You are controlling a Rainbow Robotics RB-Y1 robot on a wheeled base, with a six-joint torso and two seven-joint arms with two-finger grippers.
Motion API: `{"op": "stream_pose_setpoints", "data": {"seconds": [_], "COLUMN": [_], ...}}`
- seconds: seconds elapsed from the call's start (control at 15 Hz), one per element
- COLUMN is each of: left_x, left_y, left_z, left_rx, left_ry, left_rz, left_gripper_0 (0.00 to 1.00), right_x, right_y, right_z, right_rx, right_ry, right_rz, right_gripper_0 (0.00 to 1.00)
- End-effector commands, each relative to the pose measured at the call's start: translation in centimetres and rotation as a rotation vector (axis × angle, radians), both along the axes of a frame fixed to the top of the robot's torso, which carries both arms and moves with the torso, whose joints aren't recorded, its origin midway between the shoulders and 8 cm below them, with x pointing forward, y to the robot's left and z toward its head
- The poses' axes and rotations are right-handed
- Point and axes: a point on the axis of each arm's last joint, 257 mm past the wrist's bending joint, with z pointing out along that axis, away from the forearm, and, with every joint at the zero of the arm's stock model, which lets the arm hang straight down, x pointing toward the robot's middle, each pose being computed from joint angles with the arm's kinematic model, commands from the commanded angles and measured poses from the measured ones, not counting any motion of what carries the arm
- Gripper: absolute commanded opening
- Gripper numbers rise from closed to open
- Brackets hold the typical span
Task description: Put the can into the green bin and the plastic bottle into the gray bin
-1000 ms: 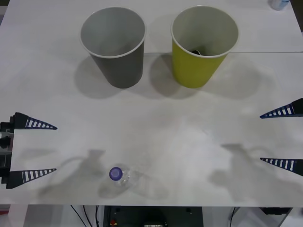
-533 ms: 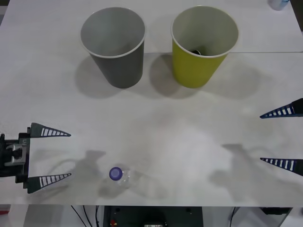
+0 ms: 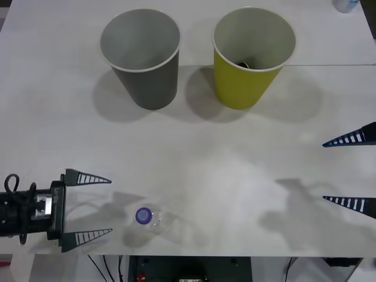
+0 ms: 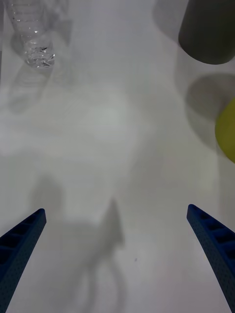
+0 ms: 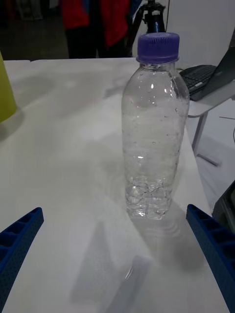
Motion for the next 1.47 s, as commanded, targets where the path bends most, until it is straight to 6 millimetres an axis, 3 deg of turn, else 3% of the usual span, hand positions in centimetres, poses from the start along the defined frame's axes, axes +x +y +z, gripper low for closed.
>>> {"op": "stream_pose_setpoints", "data": {"seconds": [0.07, 0.87, 1.47], "left_x": [-0.2, -0.3, -0.3], "left_y": [-1.8, -8.2, -12.1], "left_z": [-0.7, -2.5, -2.5], "left_rx": [-0.062, -0.152, -0.210], "left_ry": [0.008, 0.019, 0.020], "left_rz": [0.001, -0.026, -0.045], "left_gripper_0": [1.00, 1.00, 1.00], "right_x": [0.0, 0.0, 0.0], "right_y": [0.0, 0.0, 0.0], "right_z": [0.0, 0.0, 0.0], "right_rx": [0.000, 0.000, 0.000], "right_ry": [0.000, 0.000, 0.000], "right_rz": [0.000, 0.000, 0.000], "right_gripper_0": [1.00, 1.00, 1.00]}}
